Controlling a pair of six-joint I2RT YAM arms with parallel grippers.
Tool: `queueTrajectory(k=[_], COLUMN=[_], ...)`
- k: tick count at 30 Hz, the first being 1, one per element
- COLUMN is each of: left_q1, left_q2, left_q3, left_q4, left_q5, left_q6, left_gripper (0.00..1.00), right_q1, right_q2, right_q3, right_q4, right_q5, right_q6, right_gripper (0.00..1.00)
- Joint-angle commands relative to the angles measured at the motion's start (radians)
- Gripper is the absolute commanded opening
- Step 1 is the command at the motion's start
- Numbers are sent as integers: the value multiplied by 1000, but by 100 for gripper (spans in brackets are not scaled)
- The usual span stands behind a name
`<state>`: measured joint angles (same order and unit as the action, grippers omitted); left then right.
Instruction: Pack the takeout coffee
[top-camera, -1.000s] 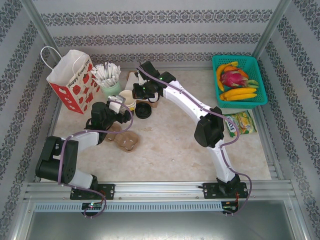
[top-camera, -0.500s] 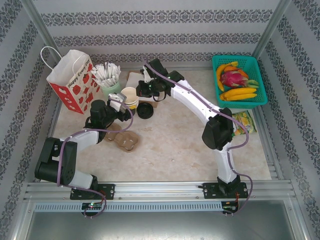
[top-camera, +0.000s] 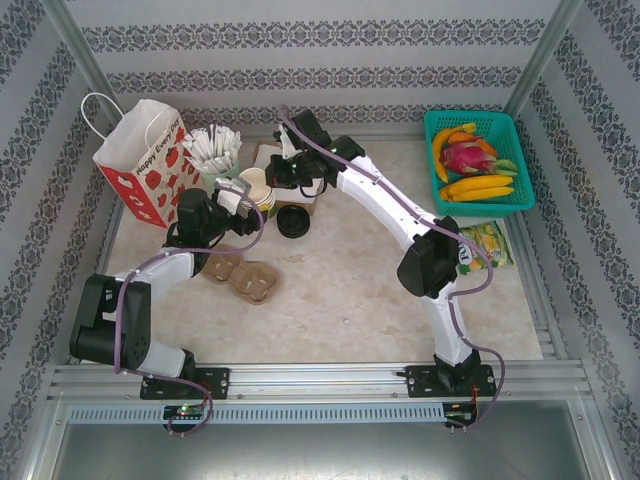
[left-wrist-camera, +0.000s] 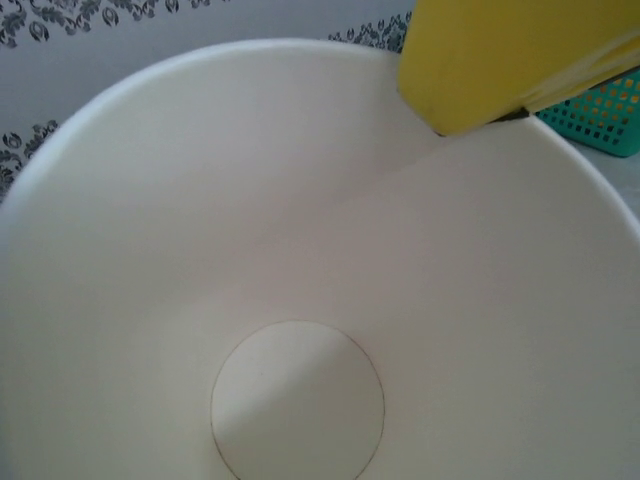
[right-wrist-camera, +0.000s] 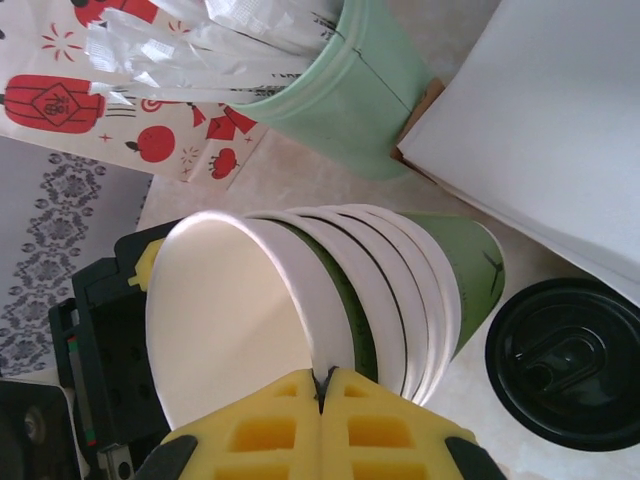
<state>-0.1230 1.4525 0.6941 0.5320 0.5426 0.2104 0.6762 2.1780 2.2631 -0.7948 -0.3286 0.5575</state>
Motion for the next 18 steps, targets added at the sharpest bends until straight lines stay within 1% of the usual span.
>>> queueTrajectory(k=[1,4,6,8,10,12,14,18], left_q1=[3,15,16,16,11,8,7,12], left_q2=[19,-11,-28,-31,-24,-15,-8,-15], left_q3=[1,-16,-17,-9,3,14,22,4], left_q4=[-143,-154,-184,-204,-206,-215,-234,-249], left_q5=[-11,-22,-26,-9,7,6,-3,-26], left_q6=[46,43,53,50,37,38,53,71], left_gripper=[79,79,79,79,79,79,79,79], right_q1=[-20,-70,-75,-41,11,33,15,-83], right_q2=[-78,-149,-168,-144,-83,-43,-71,-216], right_q3=[1,-115,-162,-145,-72,-4,1,-154], right_q4=[55,102,133,144,129,105,108,192], right_q5=[-46,-26,-38,-65,-105,-130,-124,-105], right_q6=[-12,-3,15,28,37,38,30,40], right_gripper=[0,0,0,0,0,0,0,0])
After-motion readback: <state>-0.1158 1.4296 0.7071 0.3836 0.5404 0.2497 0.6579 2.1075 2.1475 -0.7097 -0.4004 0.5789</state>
